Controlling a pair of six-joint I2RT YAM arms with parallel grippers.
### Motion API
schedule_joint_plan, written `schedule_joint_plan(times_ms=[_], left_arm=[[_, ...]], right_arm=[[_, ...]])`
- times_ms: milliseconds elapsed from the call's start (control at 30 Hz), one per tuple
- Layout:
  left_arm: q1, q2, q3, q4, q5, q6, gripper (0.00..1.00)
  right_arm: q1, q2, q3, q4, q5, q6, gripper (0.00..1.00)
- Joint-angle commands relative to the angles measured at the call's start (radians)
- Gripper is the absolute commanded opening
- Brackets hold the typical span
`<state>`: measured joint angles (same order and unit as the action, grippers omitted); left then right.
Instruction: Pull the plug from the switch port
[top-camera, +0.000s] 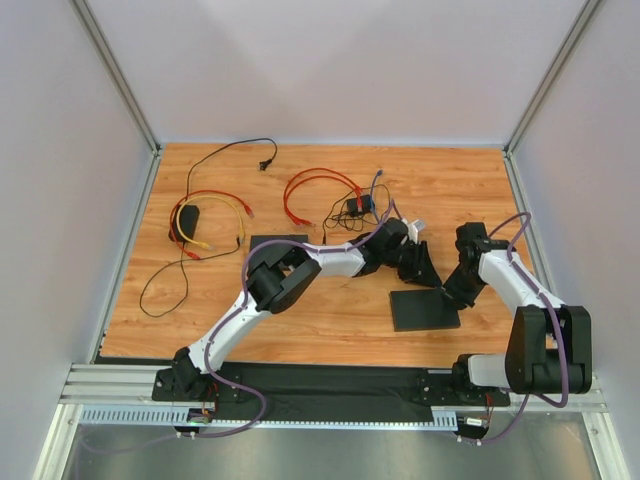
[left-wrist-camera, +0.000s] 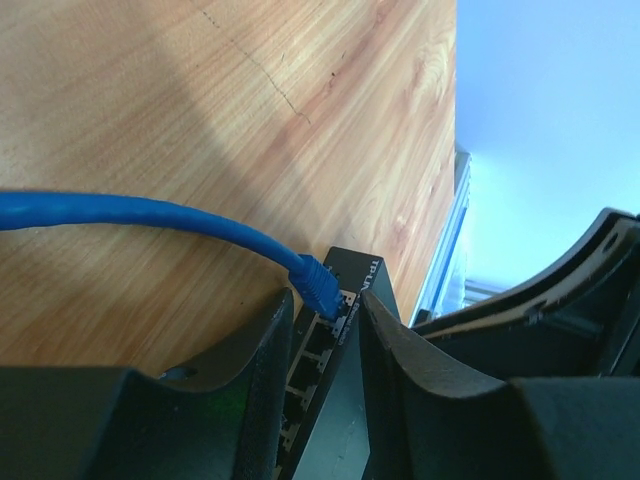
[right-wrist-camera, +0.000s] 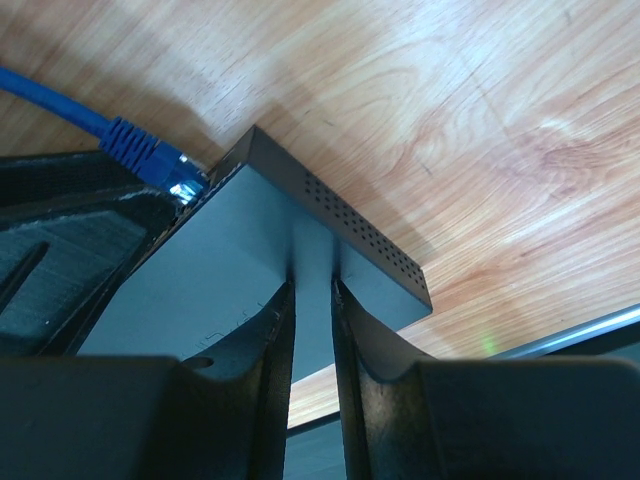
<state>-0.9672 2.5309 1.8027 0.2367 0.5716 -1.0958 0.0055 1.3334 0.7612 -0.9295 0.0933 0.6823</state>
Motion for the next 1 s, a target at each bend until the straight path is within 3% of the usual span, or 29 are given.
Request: schedule_joint_plan(times_ms=[0, 367, 567, 700, 967], left_arm=[[-0.014, 0.029, 0.02, -0.06, -0.03, -0.013, 0.41], [-0.015, 0.058, -0.019, -0.004, -0.052, -0.088, 0.26], [-0.015, 0.042, -0.097, 0.11, -0.087, -0.13, 0.17], [-0.011, 0.023, -0.181, 0.264, -0.15, -0.124, 0.0], [0.007, -0.001, -0.218, 0.372, -0.21, -0.055, 0.0]], right_arm=[[0.025, 0.027, -0.026, 0.034, 0.02, -0.001, 0.23], [0.027, 0.027, -0.028, 0.035, 0.02, 0.0, 0.23], [0.028, 0.039, -0.03, 0.035, 0.037, 0.005, 0.23], [0.028, 0.055, -0.036, 0.04, 0.042, 0.013, 0.23], [0.03, 0.075, -0.054, 0.057, 0.034, 0.017, 0.23]])
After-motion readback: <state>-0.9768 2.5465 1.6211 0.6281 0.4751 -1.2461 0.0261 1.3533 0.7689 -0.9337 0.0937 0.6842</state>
